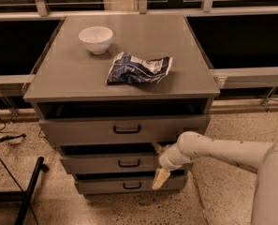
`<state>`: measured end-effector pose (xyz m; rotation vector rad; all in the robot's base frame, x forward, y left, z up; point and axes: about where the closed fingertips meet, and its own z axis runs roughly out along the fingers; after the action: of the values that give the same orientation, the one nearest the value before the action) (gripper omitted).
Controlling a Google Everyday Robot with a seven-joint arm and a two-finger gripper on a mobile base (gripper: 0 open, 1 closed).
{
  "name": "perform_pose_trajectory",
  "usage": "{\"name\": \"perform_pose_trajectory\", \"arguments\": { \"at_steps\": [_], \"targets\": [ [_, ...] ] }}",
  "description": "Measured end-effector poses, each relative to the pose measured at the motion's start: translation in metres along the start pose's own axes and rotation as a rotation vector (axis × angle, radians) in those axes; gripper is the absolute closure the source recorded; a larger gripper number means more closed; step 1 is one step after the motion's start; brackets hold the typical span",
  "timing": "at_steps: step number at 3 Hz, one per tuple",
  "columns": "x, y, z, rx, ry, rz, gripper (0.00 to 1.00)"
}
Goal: Open middle drawer
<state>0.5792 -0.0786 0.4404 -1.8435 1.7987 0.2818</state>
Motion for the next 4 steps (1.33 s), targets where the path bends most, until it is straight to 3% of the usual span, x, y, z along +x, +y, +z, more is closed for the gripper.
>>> {"name": "perform_pose_trajectory", "arguments": {
  "at_steps": [4],
  "targets": [
    [0.011, 0.014, 0.007, -0.075, 0.065, 0.049, 0.0]
  ]
}}
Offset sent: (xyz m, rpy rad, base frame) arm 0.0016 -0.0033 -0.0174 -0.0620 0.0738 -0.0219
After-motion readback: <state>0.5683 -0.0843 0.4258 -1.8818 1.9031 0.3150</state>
